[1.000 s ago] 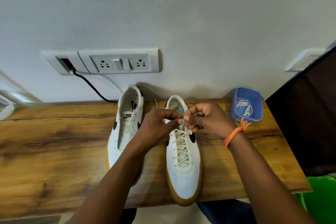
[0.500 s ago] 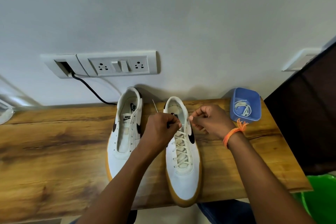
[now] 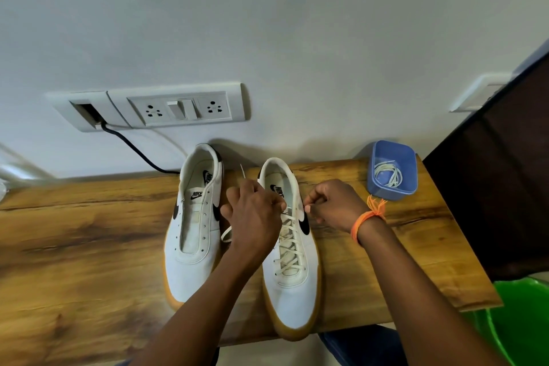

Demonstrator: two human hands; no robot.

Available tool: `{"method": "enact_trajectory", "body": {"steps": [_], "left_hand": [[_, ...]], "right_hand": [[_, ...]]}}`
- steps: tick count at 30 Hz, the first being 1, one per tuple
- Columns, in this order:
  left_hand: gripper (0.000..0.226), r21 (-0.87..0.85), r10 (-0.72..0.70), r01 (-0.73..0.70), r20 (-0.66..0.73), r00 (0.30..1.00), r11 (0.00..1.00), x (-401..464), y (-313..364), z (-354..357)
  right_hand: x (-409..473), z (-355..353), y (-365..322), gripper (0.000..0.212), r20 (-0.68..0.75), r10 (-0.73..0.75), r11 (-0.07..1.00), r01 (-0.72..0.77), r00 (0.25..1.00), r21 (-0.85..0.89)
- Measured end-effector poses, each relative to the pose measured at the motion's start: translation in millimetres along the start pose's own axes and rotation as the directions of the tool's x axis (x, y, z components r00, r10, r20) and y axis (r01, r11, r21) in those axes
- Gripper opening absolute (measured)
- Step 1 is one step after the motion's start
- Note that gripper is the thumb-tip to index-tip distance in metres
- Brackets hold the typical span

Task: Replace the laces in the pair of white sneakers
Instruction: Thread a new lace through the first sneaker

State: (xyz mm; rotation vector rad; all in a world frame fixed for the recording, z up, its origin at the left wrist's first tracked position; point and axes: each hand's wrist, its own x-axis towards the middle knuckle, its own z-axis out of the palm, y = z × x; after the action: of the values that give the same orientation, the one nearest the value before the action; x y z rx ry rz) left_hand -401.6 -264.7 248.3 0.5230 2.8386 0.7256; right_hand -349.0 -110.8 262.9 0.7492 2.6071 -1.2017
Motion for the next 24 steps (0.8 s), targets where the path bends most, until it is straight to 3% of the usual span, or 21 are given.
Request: {"method": "enact_trajectory", "body": {"steps": [4, 10, 15, 19, 22, 24], "left_hand": [[0.012, -0.016, -0.023, 0.024, 0.037, 0.999, 1.0, 2.4, -1.4, 5.0], [0.009, -0.153, -0.16, 0.187, 0.173, 0.972, 0.97, 5.6, -2.5, 9.3], [0.008, -0.194, -0.115, 0.146, 0.163, 0.98, 0.97, 7.3, -6.0, 15.1], [0.013, -0.274, -0.138, 0.188, 0.191, 0.972, 0.943, 12.2, -14.0, 18.2], [0.004, -0.214, -0.144, 0.182, 0.179, 0.973, 0.96, 12.2, -11.5, 10.0], [0.011, -0.155, -0.117, 0.145, 0.177, 0.977, 0.977, 13.6, -11.7, 5.3]], "right_hand": [[2.5, 3.6, 1.9, 0.01, 0.025, 0.023, 1.0, -0.023, 0.999, -0.001], [2.3, 13.0, -2.5, 0.014, 0.036, -0.006, 1.0, 0.006, 0.999, -0.013], [1.5, 17.0, -1.0, 0.003, -0.036, -0.007, 1.0, 0.007, 0.999, 0.008], [-2.0, 19.3, -4.8, 0.011, -0.08, 0.023, 0.996, -0.016, 0.997, 0.087], [0.3, 15.5, -1.1, 0.01, -0.058, 0.059, 0.997, -0.056, 0.997, 0.059], [6.4, 3.5, 7.3, 0.013, -0.116, 0.102, 0.994, -0.105, 0.988, -0.019]]}}
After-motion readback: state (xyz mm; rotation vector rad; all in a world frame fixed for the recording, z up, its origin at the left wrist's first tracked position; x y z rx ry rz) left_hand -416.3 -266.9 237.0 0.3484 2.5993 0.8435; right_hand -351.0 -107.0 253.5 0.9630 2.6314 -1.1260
